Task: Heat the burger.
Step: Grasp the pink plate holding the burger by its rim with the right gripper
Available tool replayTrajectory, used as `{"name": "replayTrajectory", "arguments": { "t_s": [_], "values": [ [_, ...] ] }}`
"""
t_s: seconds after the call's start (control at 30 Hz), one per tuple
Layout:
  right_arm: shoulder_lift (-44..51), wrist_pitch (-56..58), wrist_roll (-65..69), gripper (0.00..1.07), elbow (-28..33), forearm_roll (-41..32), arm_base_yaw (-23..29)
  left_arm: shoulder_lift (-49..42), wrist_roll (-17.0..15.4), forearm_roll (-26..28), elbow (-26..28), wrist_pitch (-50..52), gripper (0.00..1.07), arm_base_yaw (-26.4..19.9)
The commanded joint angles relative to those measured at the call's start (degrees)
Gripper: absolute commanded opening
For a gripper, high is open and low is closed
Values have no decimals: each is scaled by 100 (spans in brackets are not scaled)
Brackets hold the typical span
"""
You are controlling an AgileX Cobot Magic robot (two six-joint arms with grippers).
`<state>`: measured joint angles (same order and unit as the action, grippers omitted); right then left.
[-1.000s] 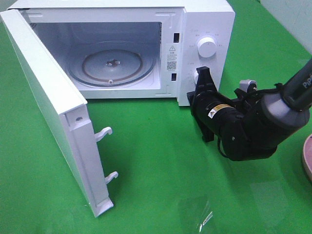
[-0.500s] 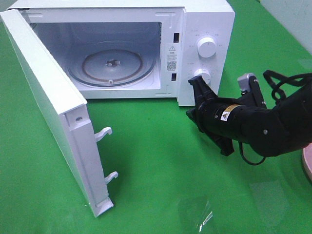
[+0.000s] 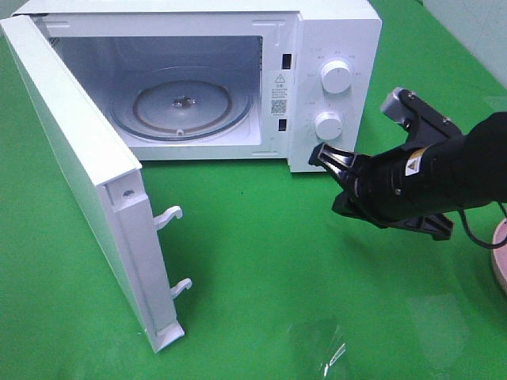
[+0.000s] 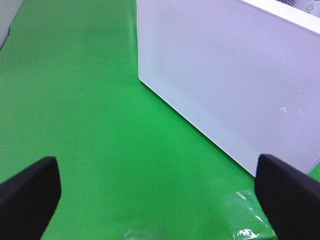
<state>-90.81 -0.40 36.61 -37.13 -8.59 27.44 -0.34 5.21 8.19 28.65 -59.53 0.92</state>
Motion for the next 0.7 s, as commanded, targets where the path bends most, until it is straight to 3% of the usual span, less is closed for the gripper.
{"name": "replayTrajectory", "arguments": {
  "t_s": [0.03, 0.17, 0.2, 0.3, 0.33, 0.43, 0.47, 0.5, 0.53, 0.57, 0.6, 0.63, 0.7],
  "values": [
    [138, 688, -550, 5, -143, 120, -120, -52, -34, 23, -17, 17, 98, 11],
    [246, 1478, -1037, 8, -390, 338, -218, -52, -34, 23, -17, 17, 98, 11],
    [344, 2217, -1398, 13, -665, 602, -269, -52, -34, 23, -17, 17, 98, 11],
    [355, 2464, -1490, 14, -779, 699, -269, -52, -34, 23, -17, 17, 98, 11],
    [372, 3117, -1616, 21, -1094, 1008, -269, -52, -34, 29, -17, 17, 98, 11],
    [372, 3272, -1650, 24, -1175, 1089, -269, -52, -34, 29, -17, 17, 98, 11],
    [372, 3650, -1811, 35, -1369, 1261, -269, -52, -34, 29, -17, 17, 98, 11],
    [372, 3650, -1811, 35, -1369, 1261, -269, -52, -34, 29, -17, 17, 98, 11],
    [372, 3908, -2034, 50, -1507, 1358, -269, -52, -34, 29, -17, 17, 98, 11],
    [372, 3908, -2034, 50, -1507, 1358, -269, -52, -34, 29, -17, 17, 98, 11],
    [372, 4125, -2366, 67, -1587, 1398, -269, -52, -34, 29, -17, 17, 98, 11],
    [372, 4125, -2366, 67, -1587, 1398, -269, -52, -34, 29, -17, 17, 98, 11],
    [372, 4125, -2882, 96, -1610, 1318, -413, -52, -34, 29, -17, 17, 98, 11]
  ]
}}
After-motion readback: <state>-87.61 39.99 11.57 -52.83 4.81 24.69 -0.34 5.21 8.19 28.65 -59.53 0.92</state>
